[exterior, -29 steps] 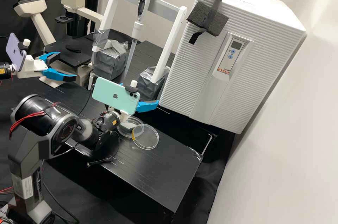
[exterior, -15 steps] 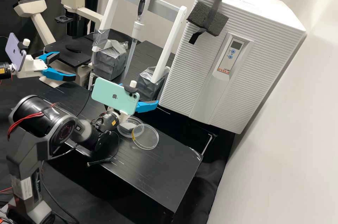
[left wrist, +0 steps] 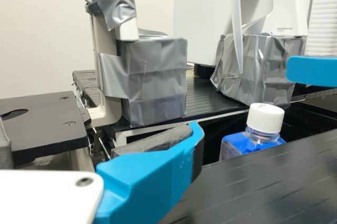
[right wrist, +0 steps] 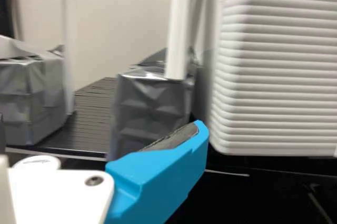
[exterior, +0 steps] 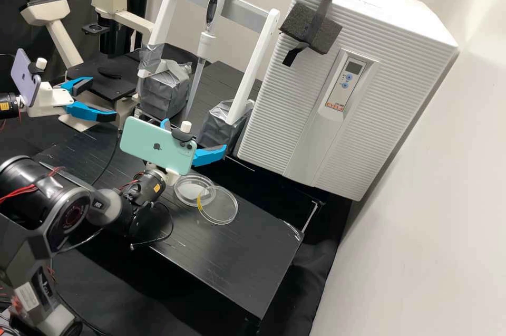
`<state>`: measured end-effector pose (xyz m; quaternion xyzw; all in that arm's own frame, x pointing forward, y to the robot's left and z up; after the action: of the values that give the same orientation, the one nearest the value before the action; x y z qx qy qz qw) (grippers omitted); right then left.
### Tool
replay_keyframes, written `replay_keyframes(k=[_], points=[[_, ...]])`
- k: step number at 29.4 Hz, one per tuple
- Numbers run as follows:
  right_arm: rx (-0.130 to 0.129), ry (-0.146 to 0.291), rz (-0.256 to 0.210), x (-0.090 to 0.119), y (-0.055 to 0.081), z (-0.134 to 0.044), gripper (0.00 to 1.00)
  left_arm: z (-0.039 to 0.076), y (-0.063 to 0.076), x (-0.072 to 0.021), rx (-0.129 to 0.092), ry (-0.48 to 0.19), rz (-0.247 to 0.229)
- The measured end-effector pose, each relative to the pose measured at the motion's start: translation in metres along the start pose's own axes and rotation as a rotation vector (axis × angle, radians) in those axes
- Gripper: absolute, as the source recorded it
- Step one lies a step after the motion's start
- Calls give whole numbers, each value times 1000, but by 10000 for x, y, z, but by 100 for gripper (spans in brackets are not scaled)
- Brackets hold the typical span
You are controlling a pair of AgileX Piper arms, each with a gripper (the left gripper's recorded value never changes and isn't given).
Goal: Open the bottle
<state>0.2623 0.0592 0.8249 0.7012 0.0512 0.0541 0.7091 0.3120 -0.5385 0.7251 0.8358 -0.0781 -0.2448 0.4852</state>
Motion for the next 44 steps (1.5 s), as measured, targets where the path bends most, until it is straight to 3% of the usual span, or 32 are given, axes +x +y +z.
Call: replay_keyframes(k=[6,15,18,21,25,35,39,44], points=[[6,19,-59,-67,-150,-46,100,0,0,0,0,0,0],[11,57,-111,-98,-279,-143,100,0,0,0,0,0,0],[8,58,-127,-94,-331,-156,100,0,0,0,0,0,0],[-12,54,-155,-71,-414,-150,100,0,0,0,0,0,0],[-28,53,-146,-1,-419,-155,100,0,0,0,0,0,0],[-21,54,-106,127,-367,-188,100,-1,-5,-4,0,0,-2],[-30,57,-89,189,-348,-203,100,-1,-5,-4,0,0,-2],[-32,38,-94,256,-373,-176,100,-1,-5,-4,0,0,-2]])
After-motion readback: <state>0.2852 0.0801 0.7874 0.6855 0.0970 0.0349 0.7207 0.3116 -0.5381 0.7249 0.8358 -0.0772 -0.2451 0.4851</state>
